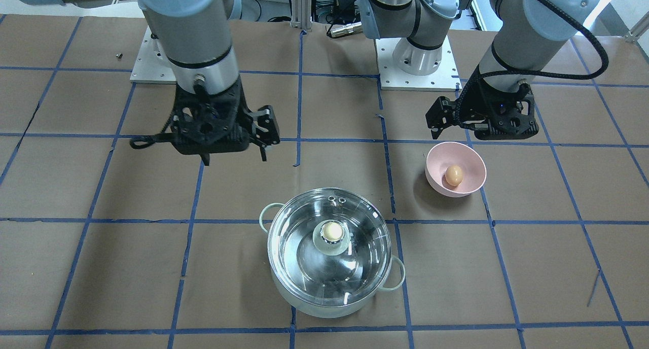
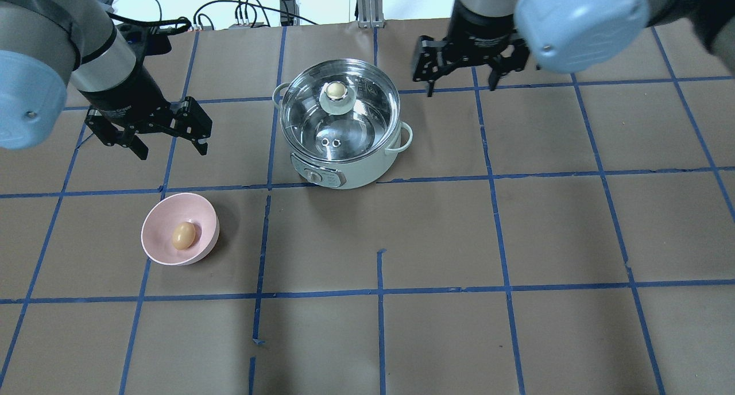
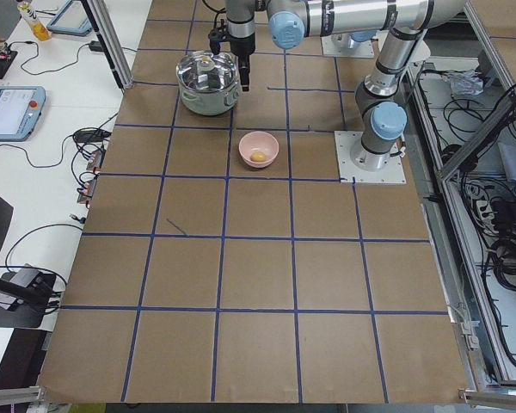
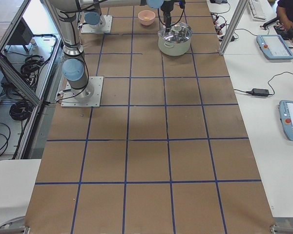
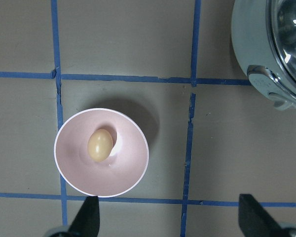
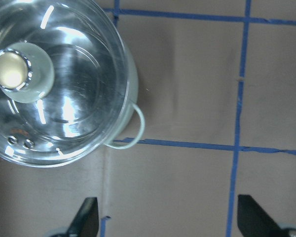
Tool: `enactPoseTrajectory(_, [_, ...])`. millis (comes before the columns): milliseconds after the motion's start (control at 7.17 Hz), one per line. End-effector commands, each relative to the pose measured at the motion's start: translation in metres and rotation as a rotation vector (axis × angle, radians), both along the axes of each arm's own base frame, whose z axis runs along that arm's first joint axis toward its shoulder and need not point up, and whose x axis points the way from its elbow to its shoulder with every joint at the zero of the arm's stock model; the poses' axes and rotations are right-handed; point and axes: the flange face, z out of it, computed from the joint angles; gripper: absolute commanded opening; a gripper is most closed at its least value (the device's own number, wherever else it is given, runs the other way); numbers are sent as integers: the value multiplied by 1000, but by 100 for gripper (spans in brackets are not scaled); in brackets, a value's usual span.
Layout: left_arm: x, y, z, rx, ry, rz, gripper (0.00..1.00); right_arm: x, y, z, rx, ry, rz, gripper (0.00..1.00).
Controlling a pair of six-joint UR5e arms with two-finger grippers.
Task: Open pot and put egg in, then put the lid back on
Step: 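Reach the right gripper to the lid knob while the left nears the bowl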
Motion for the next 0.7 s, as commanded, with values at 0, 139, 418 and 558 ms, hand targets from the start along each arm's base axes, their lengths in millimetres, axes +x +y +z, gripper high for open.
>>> enactPoseTrajectory(0, [6,6,-12,11,1,-32,100,74,-24,-45,-71,-59,35,100])
enactPoseTrajectory(139, [32,-10,-18,-47,-1,8,100,105,-30,-50,-74,-73,-11,100])
enactPoseTrajectory(418, [47,1,-72,5,26,-16,100,121,-45,-69,-64,-74,-53,100])
enactPoseTrajectory(558, [24,79,-25,85,26,-51,100,129,-52,-91,-60,-78,-81,100])
